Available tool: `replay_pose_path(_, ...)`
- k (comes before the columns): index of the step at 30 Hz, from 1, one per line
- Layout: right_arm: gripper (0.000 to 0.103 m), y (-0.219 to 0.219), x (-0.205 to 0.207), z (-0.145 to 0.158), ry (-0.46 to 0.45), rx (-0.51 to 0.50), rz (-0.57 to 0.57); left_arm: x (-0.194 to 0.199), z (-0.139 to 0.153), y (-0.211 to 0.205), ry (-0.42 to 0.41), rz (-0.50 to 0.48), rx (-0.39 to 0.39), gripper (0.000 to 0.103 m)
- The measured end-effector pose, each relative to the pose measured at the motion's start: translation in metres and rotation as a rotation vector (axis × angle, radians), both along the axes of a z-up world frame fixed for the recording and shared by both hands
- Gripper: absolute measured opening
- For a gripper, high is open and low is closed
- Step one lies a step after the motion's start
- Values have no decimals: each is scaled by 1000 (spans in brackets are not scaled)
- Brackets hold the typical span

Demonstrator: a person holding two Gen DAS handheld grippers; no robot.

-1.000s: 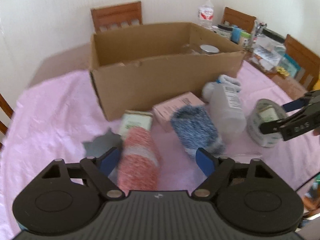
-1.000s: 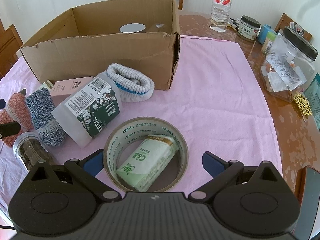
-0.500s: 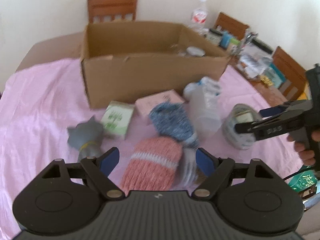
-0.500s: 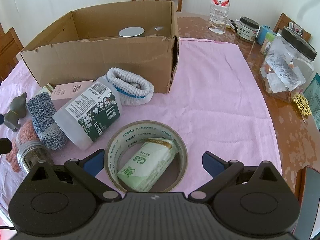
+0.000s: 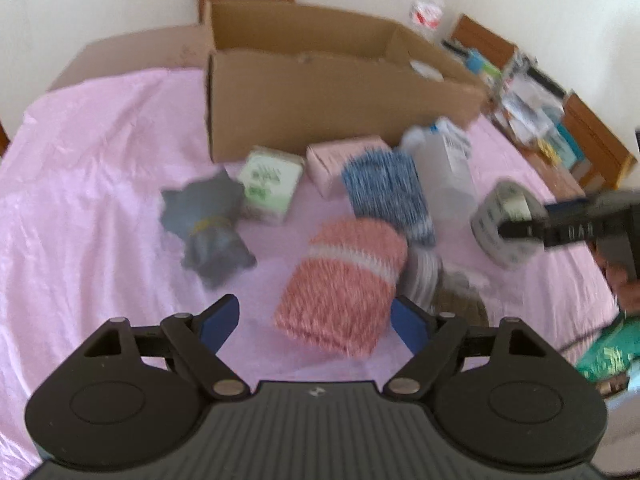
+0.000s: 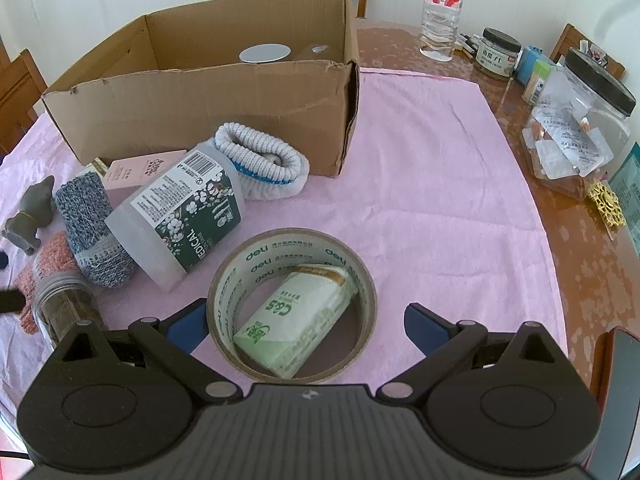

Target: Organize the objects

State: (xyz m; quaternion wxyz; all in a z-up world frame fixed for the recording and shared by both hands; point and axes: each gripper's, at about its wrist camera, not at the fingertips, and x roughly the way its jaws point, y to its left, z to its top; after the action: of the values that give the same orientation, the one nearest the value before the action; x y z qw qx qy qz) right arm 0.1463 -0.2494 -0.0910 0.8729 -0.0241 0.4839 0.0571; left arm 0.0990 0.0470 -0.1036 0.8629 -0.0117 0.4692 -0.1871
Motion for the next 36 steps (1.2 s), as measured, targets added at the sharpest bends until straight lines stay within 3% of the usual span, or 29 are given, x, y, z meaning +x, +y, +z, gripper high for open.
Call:
replay_pose_path(3, 103, 0, 1, -1, 0, -3, 3, 3, -11, -7, -8, -34, 28, 82)
replay_pose_path(12, 103, 3, 2, -3, 4, -19, 19, 24, -20, -22, -52, -108, -12, 80)
replay_pose_path(16, 102, 3, 5, -4, 4, -23, 21, 26, -19, -29, -67, -125, -9, 69)
replay_pose_path(21, 101, 8, 7, -6, 11, -25, 28, 27, -18, -30, -65, -122, 0, 66)
replay_pose_path(25, 88, 13, 10, -7, 29, -38, 39, 29, -15, -29, -48, -107, 2, 64)
replay_pose_path(36, 87, 4, 11, 23, 34, -18, 52, 28, 18, -29, -63, -107, 64, 63)
